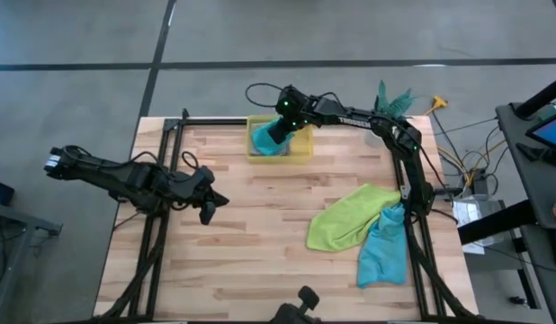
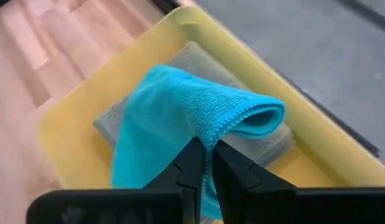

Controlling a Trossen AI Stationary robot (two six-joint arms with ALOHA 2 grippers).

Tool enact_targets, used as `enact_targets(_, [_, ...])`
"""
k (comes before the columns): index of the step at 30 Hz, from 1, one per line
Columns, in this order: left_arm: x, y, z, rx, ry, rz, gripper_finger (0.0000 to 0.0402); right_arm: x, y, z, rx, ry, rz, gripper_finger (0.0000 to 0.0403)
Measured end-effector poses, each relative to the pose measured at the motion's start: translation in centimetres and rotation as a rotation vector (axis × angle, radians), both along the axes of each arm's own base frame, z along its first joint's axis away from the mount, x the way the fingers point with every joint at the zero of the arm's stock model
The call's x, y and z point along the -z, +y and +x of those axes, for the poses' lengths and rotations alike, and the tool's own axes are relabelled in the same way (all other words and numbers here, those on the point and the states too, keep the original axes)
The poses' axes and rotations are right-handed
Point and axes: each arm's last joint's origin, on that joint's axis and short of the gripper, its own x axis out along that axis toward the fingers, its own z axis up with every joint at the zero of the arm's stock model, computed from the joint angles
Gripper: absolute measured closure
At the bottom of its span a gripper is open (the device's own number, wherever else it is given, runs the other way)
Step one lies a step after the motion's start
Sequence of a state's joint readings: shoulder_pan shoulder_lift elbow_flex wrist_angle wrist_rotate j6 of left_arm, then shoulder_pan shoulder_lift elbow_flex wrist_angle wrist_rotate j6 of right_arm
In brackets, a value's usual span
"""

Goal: Fold microfiber towels
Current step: Stack the blue microfiber cloth on the gray microfiber cloth in the bin

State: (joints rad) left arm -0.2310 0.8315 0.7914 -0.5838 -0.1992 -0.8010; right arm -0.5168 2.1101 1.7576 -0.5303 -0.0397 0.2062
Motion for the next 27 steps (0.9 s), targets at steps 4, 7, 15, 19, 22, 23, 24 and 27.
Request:
enact_targets(4, [0.0,0.1,0.0,-0.022,-0.004,0.018,0.0402,0.1,-0.4,-0.4,-0.047,-0.029,0.079,0.0374])
enact_targets(7, [0.0,0.1,0.0,-0.029,-0.005,0.023,0.0402,0.3,-0.8,-0.7,-0.078,-0.054,0.143,0.0374])
enact_targets(15, [-1.0,0.2,0.6,-0.046,-0.122,0.092,0.0402,0.5,-1.0,-1.3,-0.141,-0.083,0.268,0.0324])
enact_targets(19, [-1.8,0.2,1.0,-0.082,-0.169,0.115,0.0402,0.6,-1.0,-1.4,-0.127,-0.057,0.248,0.0248])
enact_targets(22, [-2.0,0.2,1.4,-0.078,-0.167,0.133,0.0402,0.6,-1.2,-1.5,-0.085,-0.031,0.199,0.0192])
enact_targets(23, [-2.0,0.1,1.5,-0.077,-0.163,0.135,0.0402,0.6,-1.3,-1.5,-0.071,-0.023,0.183,0.0175])
enact_targets(24, [-2.0,0.1,1.6,-0.077,-0.160,0.136,0.0402,0.7,-1.3,-1.5,-0.063,-0.017,0.175,0.0161])
enact_targets(27, [-2.1,0.0,2.0,-0.076,-0.153,0.139,0.0402,0.7,-1.6,-1.7,-0.051,-0.015,0.164,0.0131])
